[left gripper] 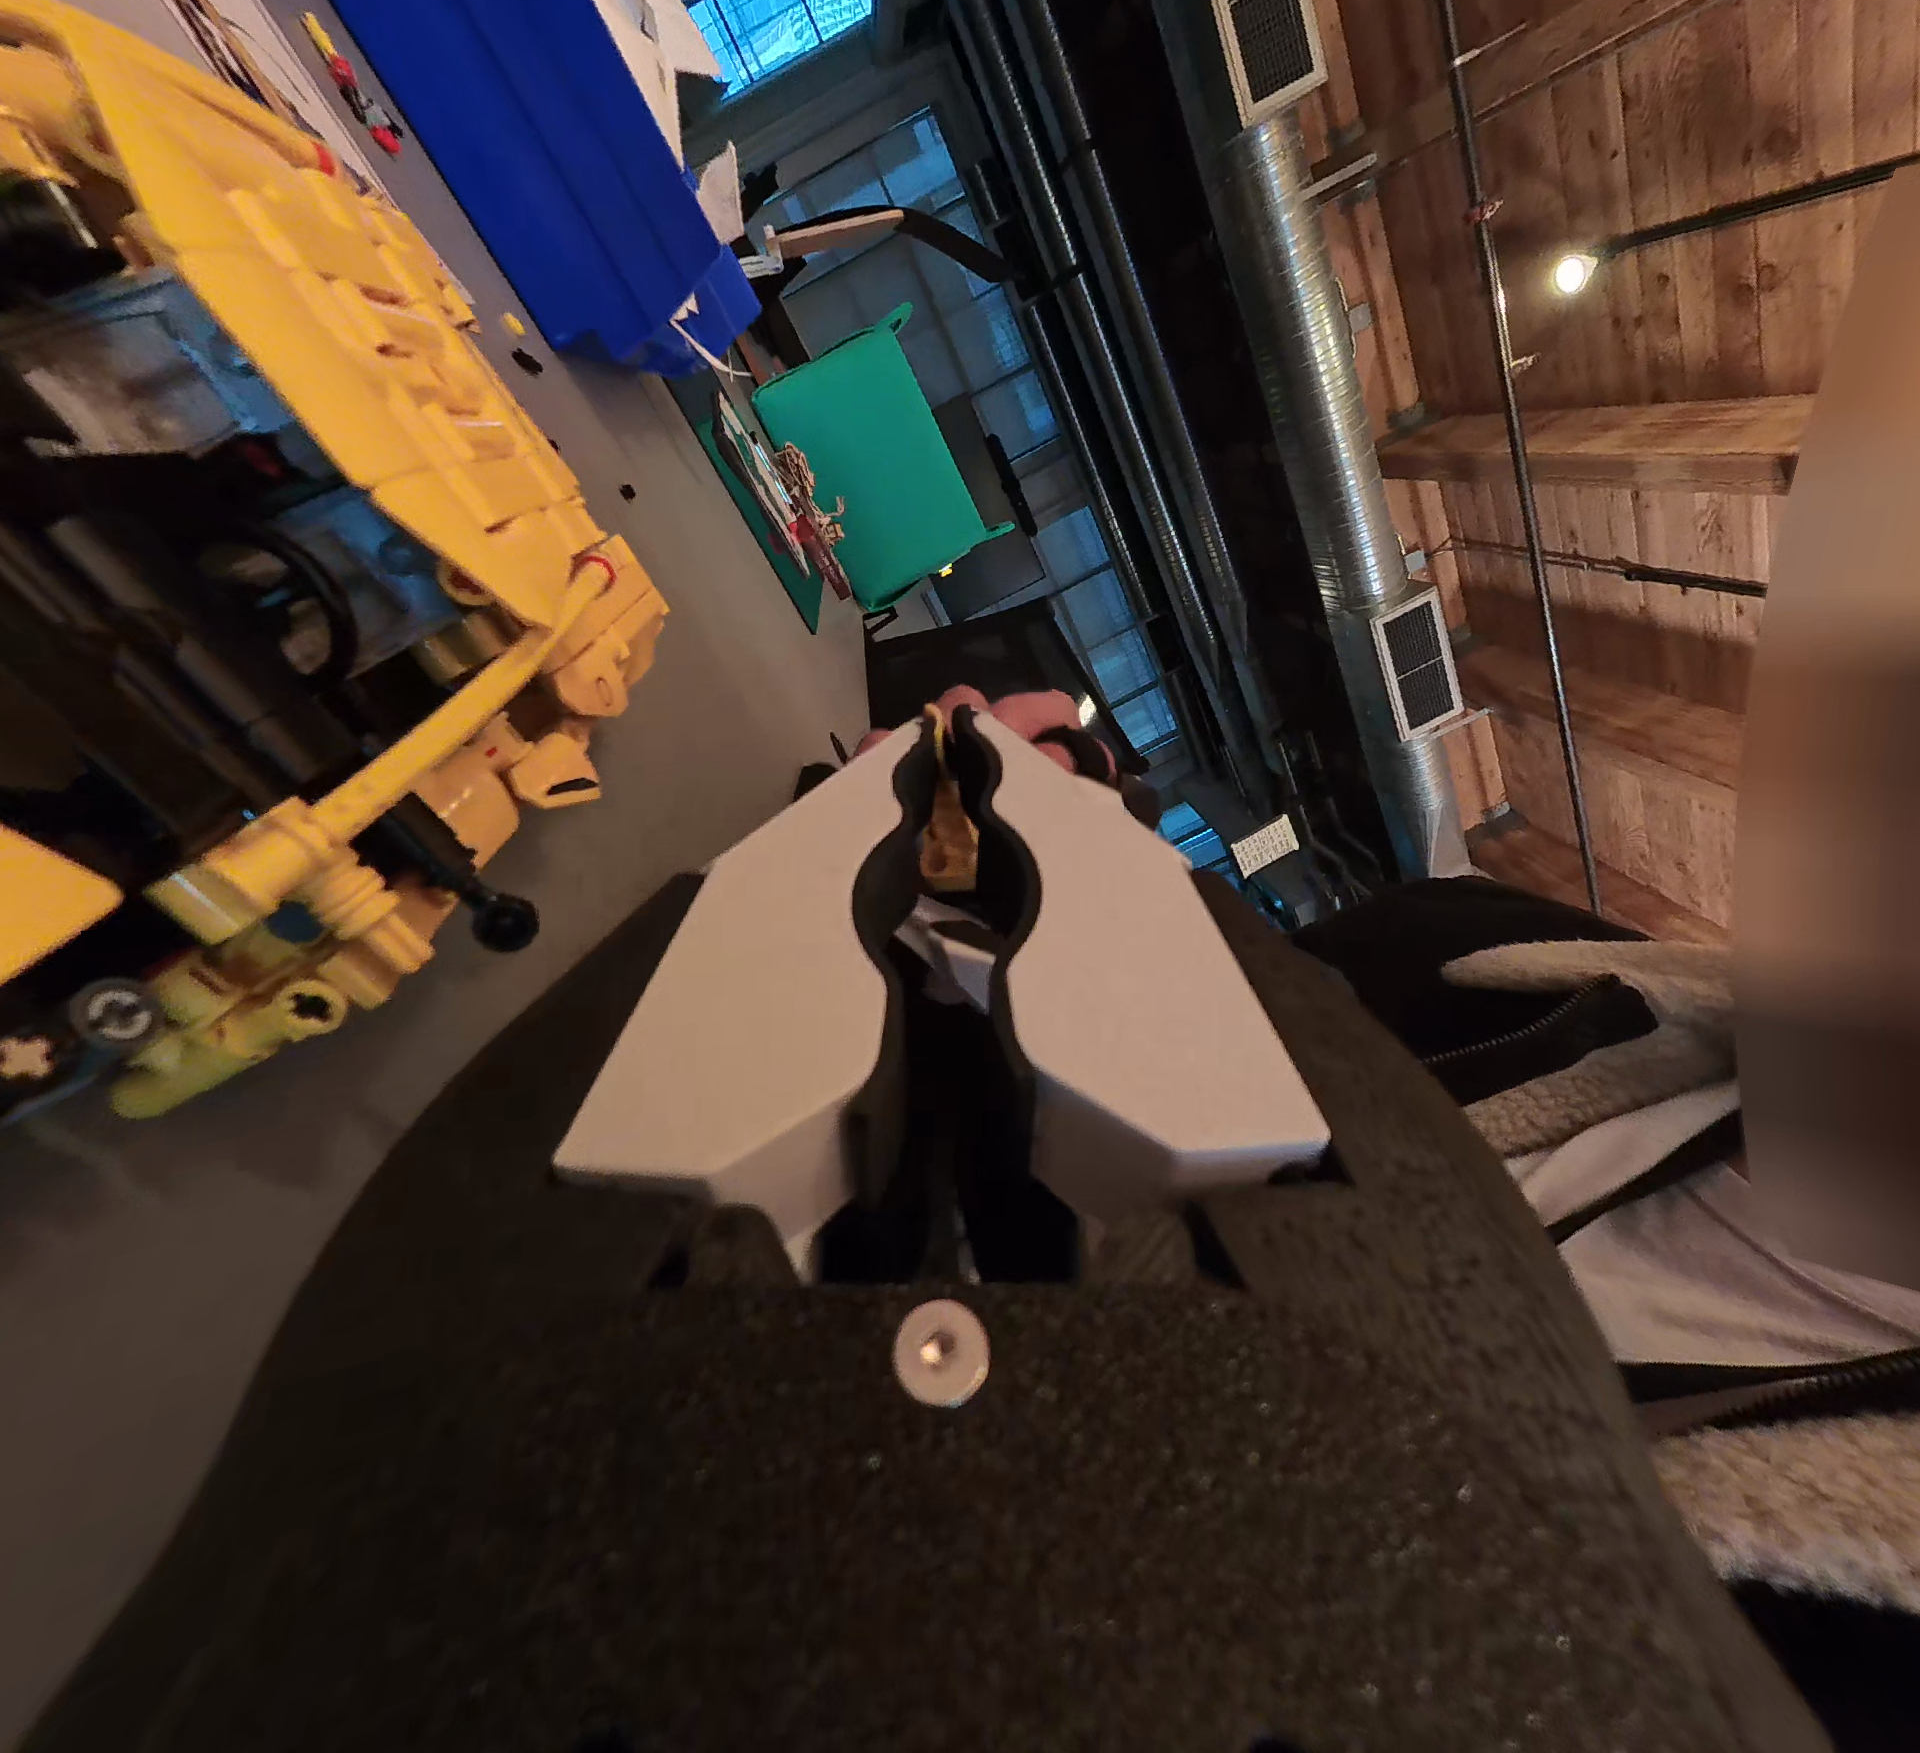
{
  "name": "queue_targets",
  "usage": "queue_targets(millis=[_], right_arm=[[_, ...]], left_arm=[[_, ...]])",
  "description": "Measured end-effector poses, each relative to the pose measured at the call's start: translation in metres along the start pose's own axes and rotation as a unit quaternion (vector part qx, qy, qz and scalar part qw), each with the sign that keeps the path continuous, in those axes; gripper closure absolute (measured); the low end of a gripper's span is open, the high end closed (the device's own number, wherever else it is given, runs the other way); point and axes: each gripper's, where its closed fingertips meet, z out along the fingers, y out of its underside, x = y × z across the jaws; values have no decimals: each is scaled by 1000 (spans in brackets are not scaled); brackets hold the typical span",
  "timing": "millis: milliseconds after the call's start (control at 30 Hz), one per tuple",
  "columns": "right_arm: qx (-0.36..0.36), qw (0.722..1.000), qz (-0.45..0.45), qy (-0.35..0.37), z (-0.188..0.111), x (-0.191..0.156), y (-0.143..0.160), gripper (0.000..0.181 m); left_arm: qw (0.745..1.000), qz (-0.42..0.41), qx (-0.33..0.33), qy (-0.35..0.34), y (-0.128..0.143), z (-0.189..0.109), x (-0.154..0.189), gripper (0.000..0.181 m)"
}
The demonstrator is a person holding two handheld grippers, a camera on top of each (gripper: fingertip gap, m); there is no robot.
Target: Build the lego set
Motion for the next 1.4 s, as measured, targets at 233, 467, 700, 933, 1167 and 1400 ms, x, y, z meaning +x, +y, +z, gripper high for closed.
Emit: queue_targets(millis=[233,467,700,933,1167,1400], right_arm=[[9,1000,-16,-5,-2,-4,-7,158],[7,999,-14,-30,7,-15,-7,149],[28,999,3,-47,2,-20,-16,157],[9,998,24,-50,6,-19,-7,155],[41,994,99,-19,-2,1,-15,146],[15,938,345,-35,4,23,5,126]], left_arm=[[1000,-20,23,7,-8,-6,-2,180],[1000,-5,-8,-4,2,1,-3,180],[1000,-17,4,0,-3,-3,-4,180],[1000,-9,-9,-7,1,0,-4,180],[1000,-16,1,1,-2,-3,-3,180],[999,43,11,32,-2,0,16,179]])
